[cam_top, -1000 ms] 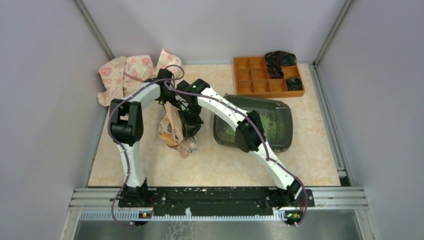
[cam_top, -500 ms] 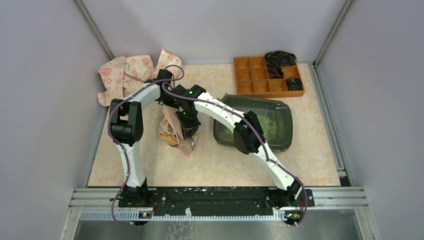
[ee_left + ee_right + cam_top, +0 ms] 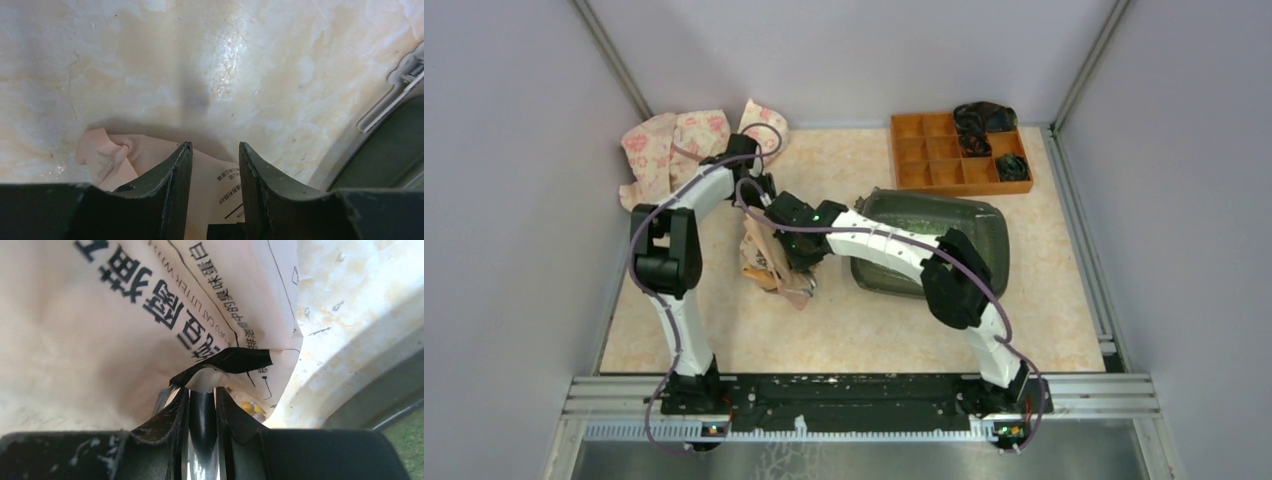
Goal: Fill the litter box with clean litter
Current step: 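Scoop the cat litter from the cat litter bag, then pour the cat litter into the litter box.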
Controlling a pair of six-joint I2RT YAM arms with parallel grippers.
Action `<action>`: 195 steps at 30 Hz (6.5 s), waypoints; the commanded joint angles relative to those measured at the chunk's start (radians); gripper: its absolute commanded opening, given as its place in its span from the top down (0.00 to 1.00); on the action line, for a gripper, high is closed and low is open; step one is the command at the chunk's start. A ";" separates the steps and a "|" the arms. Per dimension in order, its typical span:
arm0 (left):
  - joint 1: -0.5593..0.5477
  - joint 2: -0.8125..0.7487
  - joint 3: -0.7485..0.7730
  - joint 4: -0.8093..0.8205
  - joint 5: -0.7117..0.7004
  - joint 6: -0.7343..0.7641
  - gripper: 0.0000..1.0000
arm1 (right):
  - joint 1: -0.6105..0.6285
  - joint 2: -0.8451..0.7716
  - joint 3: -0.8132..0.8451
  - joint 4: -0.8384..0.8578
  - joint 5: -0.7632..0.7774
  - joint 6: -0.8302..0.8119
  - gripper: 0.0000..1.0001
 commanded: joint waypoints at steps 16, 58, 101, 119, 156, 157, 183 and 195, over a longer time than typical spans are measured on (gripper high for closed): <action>0.000 -0.134 0.049 -0.107 -0.029 -0.009 0.54 | 0.051 -0.477 -0.429 0.444 0.165 -0.143 1.00; -0.003 -0.161 0.040 -0.104 -0.008 -0.012 0.54 | -0.060 -0.329 -0.387 0.330 -0.124 -0.218 0.63; -0.003 -0.115 0.047 -0.079 0.012 0.002 0.54 | -0.037 -0.203 -0.253 0.233 -0.162 -0.187 0.63; 0.000 -0.100 0.046 -0.071 0.024 0.008 0.54 | -0.041 -0.174 -0.315 0.270 -0.089 -0.184 1.00; 0.041 -0.122 0.070 -0.092 0.034 0.030 0.54 | 0.096 -0.818 -0.876 0.733 0.233 -0.307 1.00; 0.043 -0.124 0.072 -0.094 0.035 0.031 0.54 | 0.101 -0.833 -0.879 0.706 0.239 -0.308 1.00; 0.069 -0.125 0.077 -0.082 0.061 0.033 0.54 | 0.242 -1.324 -1.013 0.247 0.525 -0.208 1.00; 0.069 -0.118 0.078 -0.056 0.118 0.033 0.54 | 0.154 -1.242 -0.687 -0.172 0.441 -0.047 1.00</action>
